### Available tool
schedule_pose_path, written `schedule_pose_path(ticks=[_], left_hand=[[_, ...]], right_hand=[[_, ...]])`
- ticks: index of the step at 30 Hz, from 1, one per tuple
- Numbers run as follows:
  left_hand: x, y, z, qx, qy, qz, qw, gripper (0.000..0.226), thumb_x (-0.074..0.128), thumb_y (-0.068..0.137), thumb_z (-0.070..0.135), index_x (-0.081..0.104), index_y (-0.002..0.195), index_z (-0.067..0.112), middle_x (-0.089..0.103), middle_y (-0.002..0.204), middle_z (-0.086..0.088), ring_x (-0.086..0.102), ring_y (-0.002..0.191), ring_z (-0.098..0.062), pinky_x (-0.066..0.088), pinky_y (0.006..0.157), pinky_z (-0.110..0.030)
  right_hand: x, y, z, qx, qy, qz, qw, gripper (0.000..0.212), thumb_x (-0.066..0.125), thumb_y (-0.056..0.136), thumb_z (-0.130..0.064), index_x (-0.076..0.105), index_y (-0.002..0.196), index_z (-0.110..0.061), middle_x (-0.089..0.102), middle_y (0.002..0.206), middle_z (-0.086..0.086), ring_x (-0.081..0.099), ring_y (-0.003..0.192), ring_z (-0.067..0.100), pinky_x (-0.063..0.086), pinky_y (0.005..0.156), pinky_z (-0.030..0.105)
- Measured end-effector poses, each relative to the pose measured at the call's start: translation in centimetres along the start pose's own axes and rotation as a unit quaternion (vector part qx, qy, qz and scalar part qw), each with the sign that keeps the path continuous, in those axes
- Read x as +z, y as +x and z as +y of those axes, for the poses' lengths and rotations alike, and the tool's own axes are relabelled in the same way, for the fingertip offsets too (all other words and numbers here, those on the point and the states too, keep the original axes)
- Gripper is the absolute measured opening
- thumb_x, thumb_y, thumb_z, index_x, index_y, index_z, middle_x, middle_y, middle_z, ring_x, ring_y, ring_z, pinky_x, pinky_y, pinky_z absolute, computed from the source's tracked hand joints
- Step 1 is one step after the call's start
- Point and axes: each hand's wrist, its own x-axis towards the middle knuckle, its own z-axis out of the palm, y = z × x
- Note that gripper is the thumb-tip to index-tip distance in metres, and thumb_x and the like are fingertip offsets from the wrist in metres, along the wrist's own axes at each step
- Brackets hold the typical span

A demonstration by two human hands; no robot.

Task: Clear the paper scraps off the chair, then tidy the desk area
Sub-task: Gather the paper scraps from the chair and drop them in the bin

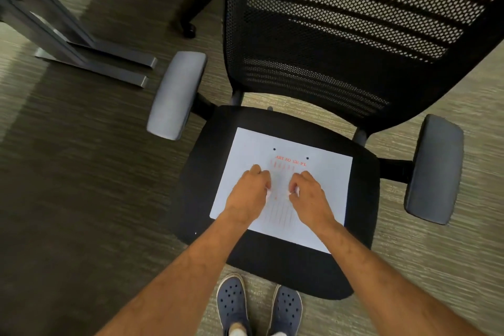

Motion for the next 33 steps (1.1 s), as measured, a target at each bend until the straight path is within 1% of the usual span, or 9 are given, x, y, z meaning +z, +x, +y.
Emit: schedule_pose_path(ticks=[5, 12, 15, 16, 18, 20, 24, 29, 33], left_hand=[[-5.1, -5.5, 1.6, -0.057, -0.039, 0.021, 0.997, 0.014, 0.068, 0.093, 0.02, 0.062, 0.101, 0.03, 0.062, 0.108, 0.007, 0.065, 0.084, -0.014, 0.054, 0.081, -0.023], [-16.4, -16.9, 2.3, -0.133, -0.098, 0.084, 0.983, 0.011, 0.061, 0.096, 0.014, 0.062, 0.1, 0.025, 0.055, 0.104, 0.005, 0.063, 0.084, -0.014, 0.058, 0.077, -0.029], [-20.3, -23.1, 1.3, -0.153, -0.109, 0.107, 0.976, 0.013, 0.056, 0.094, 0.011, 0.059, 0.09, 0.023, 0.049, 0.095, 0.006, 0.058, 0.079, -0.018, 0.043, 0.066, -0.031], [-21.1, -25.1, 0.8, -0.162, -0.112, 0.114, 0.974, 0.013, 0.055, 0.091, 0.01, 0.059, 0.088, 0.022, 0.048, 0.093, 0.006, 0.057, 0.08, -0.021, 0.038, 0.066, -0.032], [-22.2, -28.9, -0.7, -0.193, -0.131, 0.131, 0.964, 0.014, 0.055, 0.086, 0.009, 0.059, 0.084, 0.021, 0.049, 0.091, 0.007, 0.058, 0.082, -0.023, 0.042, 0.07, -0.035], [-22.5, -32.7, -2.6, -0.234, -0.166, 0.148, 0.947, 0.017, 0.054, 0.08, 0.008, 0.059, 0.076, 0.023, 0.052, 0.089, 0.006, 0.059, 0.081, -0.022, 0.049, 0.076, -0.043], [-21.5, -40.6, -6.9, -0.302, -0.199, 0.194, 0.912, 0.018, 0.048, 0.08, 0.015, 0.062, 0.078, 0.027, 0.057, 0.088, 0.007, 0.061, 0.083, -0.022, 0.052, 0.076, -0.042], [-16.1, -51.6, -13.9, -0.362, -0.222, 0.246, 0.871, 0.019, 0.051, 0.086, 0.019, 0.068, 0.086, 0.027, 0.066, 0.09, 0.0, 0.064, 0.085, -0.028, 0.052, 0.074, -0.042], [-8.7, -61.3, -19.9, -0.394, -0.245, 0.263, 0.846, 0.021, 0.056, 0.089, 0.014, 0.073, 0.095, 0.024, 0.069, 0.092, 0.0, 0.064, 0.087, -0.021, 0.052, 0.076, -0.04]], right_hand=[[-4.8, -3.2, -4.7, -0.029, 0.045, -0.011, 0.998, 0.029, 0.062, 0.094, -0.026, 0.052, 0.121, -0.023, 0.06, 0.129, 0.0, 0.062, 0.115, 0.018, 0.049, 0.097, 0.028], [-11.6, -9.6, -14.4, -0.109, 0.076, -0.03, 0.991, 0.014, 0.063, 0.094, -0.02, 0.06, 0.105, -0.027, 0.063, 0.117, -0.004, 0.061, 0.103, 0.012, 0.054, 0.092, 0.028], [-13.2, -12.9, -19.1, -0.163, 0.053, -0.066, 0.983, 0.013, 0.062, 0.094, -0.019, 0.063, 0.106, -0.022, 0.062, 0.115, -0.002, 0.06, 0.103, 0.013, 0.053, 0.091, 0.028], [-13.4, -14.1, -20.7, -0.182, 0.044, -0.079, 0.979, 0.012, 0.062, 0.094, -0.019, 0.064, 0.105, -0.022, 0.062, 0.113, -0.002, 0.06, 0.102, 0.013, 0.052, 0.089, 0.026], [-13.2, -16.3, -24.1, -0.233, 0.025, -0.094, 0.968, 0.006, 0.062, 0.093, -0.02, 0.064, 0.098, -0.023, 0.061, 0.104, -0.004, 0.06, 0.094, 0.012, 0.047, 0.076, 0.015], [-12.0, -18.6, -27.4, -0.286, 0.011, -0.106, 0.952, 0.006, 0.06, 0.093, -0.019, 0.063, 0.09, -0.023, 0.058, 0.095, -0.005, 0.059, 0.083, 0.012, 0.045, 0.066, 0.015], [-7.1, -23.8, -33.0, -0.358, -0.013, -0.135, 0.924, 0.008, 0.057, 0.09, -0.011, 0.064, 0.088, -0.012, 0.059, 0.091, 0.004, 0.059, 0.082, 0.023, 0.047, 0.072, 0.042], [3.5, -31.4, -37.1, -0.425, -0.042, -0.196, 0.883, 0.009, 0.06, 0.087, -0.008, 0.067, 0.086, -0.014, 0.057, 0.084, 0.003, 0.06, 0.078, 0.024, 0.047, 0.068, 0.043], [13.6, -38.0, -37.8, -0.44, -0.046, -0.268, 0.856, 0.015, 0.06, 0.081, 0.0, 0.07, 0.084, -0.011, 0.061, 0.082, 0.003, 0.06, 0.076, 0.023, 0.049, 0.071, 0.043]])
